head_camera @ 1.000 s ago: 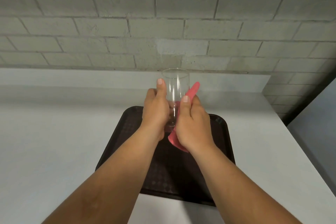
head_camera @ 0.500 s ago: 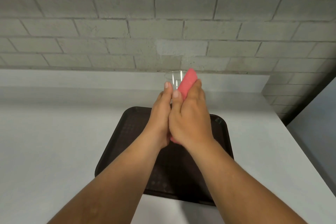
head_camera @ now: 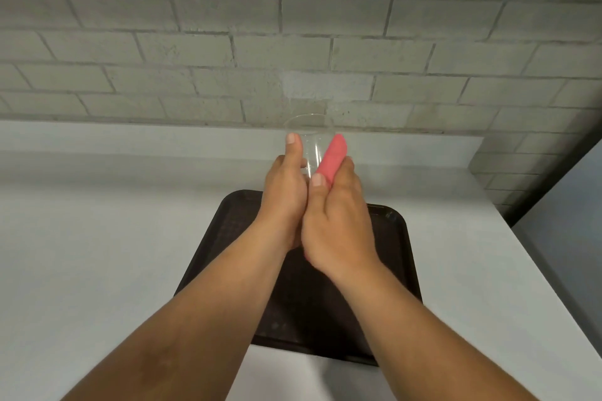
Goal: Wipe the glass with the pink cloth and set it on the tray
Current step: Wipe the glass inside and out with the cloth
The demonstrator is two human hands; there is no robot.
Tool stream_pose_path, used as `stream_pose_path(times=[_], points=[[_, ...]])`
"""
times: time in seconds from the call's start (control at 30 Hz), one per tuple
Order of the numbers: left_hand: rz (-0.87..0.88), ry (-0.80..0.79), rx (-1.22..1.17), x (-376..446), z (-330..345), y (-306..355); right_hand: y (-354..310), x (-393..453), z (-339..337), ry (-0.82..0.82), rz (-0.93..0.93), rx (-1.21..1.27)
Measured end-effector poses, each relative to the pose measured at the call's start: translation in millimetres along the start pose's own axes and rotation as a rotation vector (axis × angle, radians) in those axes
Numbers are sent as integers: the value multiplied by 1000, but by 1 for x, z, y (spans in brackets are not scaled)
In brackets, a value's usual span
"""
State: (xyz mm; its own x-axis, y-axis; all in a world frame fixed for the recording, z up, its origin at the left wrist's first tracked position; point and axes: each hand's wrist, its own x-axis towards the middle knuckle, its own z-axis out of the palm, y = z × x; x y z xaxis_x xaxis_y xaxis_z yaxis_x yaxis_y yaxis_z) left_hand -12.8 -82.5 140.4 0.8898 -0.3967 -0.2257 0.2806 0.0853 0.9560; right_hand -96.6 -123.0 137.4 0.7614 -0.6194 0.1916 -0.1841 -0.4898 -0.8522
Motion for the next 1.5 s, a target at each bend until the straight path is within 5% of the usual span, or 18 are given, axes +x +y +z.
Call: stream_pose_path(times=[0.2, 0.47, 0.63, 0.77, 0.93, 1.1, 1.3, 1.5], points=[[18, -124, 5, -7, -4, -6, -16, 31, -12, 131, -20, 21], [12, -62, -92, -13, -1, 1, -3, 34, -22, -23, 325, 447], [-5, 44, -9, -10, -2, 3, 0, 0, -7, -23, 98, 181], [42, -33, 84, -17, 0, 0, -7, 0, -5, 42, -34, -6], [55, -100, 34, -23, 0, -12, -12, 25, -23, 97, 35, 128], [-35, -173, -148, -23, -6, -10, 0, 31, -31, -19, 301, 480], [-72, -199, -113, -26, -4, -8, 9, 27, -25, -55, 340, 462], [-12, -112, 38, -21, -4, -6, 8, 21, -20, 92, 179, 289]])
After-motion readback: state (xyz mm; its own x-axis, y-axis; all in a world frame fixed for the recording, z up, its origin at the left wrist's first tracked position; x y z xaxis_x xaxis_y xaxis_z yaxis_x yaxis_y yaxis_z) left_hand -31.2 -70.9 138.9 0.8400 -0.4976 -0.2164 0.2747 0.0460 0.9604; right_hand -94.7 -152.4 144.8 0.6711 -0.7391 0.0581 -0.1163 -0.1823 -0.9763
